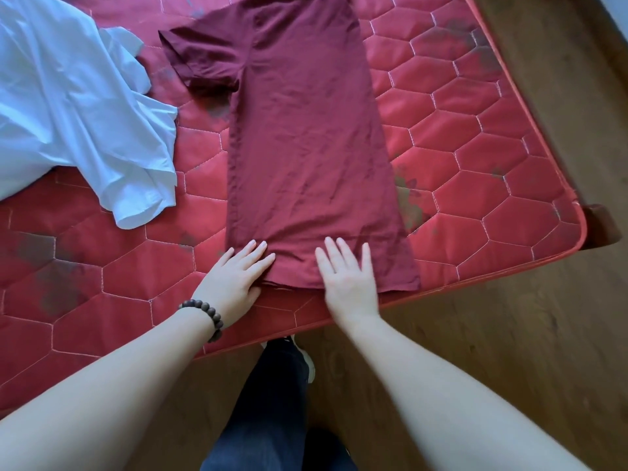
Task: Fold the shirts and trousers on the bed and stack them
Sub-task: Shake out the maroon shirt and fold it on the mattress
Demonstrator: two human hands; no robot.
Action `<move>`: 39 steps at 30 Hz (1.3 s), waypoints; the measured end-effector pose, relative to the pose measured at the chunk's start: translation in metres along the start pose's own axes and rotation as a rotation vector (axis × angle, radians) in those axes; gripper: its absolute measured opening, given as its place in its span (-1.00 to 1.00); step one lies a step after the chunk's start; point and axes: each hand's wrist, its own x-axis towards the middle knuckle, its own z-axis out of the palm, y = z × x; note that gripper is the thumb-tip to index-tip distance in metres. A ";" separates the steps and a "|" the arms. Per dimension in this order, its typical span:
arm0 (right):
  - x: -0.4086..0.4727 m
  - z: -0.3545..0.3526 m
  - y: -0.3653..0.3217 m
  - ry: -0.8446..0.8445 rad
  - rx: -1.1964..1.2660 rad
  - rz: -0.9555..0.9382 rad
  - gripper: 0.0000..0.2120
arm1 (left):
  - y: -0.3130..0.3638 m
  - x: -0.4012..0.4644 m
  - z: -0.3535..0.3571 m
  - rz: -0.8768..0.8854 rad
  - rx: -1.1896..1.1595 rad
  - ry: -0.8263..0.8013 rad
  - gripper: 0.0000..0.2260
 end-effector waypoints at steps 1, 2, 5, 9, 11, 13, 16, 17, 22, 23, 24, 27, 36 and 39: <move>-0.005 -0.001 0.018 0.008 0.002 0.005 -0.47 | -0.001 -0.001 0.002 0.013 0.026 0.002 -0.40; -0.011 0.000 0.037 0.018 0.000 0.018 -0.47 | -0.002 -0.001 0.003 0.017 0.050 0.009 -0.38; -0.027 -0.003 0.086 0.045 -0.033 0.037 -0.42 | -0.004 0.001 0.006 0.019 0.148 0.001 -0.34; -0.029 -0.010 0.108 0.109 -0.058 -0.037 -0.42 | 0.004 0.001 -0.006 0.047 0.120 0.081 -0.37; -0.034 -0.011 0.112 0.030 -0.045 -0.104 -0.38 | 0.006 -0.007 -0.012 0.074 0.134 0.136 -0.42; -0.044 -0.011 0.115 -0.166 -0.058 -0.130 -0.37 | 0.006 -0.018 -0.017 0.073 0.164 0.051 -0.49; -0.044 -0.015 0.113 -0.120 0.024 -0.046 -0.47 | 0.006 -0.020 -0.027 0.094 0.166 0.123 -0.59; -0.037 -0.018 0.106 -0.004 0.084 -0.022 -0.52 | 0.010 -0.012 -0.031 0.107 0.159 0.189 -0.62; 0.032 -0.018 0.054 0.134 0.227 -0.036 -0.60 | 0.036 0.052 -0.032 0.039 0.095 0.243 -0.55; 0.044 -0.013 0.046 0.065 0.210 -0.069 -0.53 | 0.040 0.063 -0.028 0.026 0.102 0.203 -0.47; 0.054 -0.006 0.041 0.007 0.175 -0.108 -0.49 | 0.041 0.072 -0.023 0.014 0.113 0.163 -0.43; 0.073 0.012 0.046 -0.086 0.047 -0.098 -0.42 | 0.033 0.088 -0.011 -0.077 0.171 0.072 -0.42; 0.085 -0.014 0.065 -0.076 0.073 0.414 -0.39 | 0.020 0.084 -0.034 -0.271 0.023 0.172 -0.56; 0.125 -0.022 0.057 -0.057 0.068 0.296 -0.48 | 0.018 0.120 -0.050 -0.262 0.000 0.122 -0.50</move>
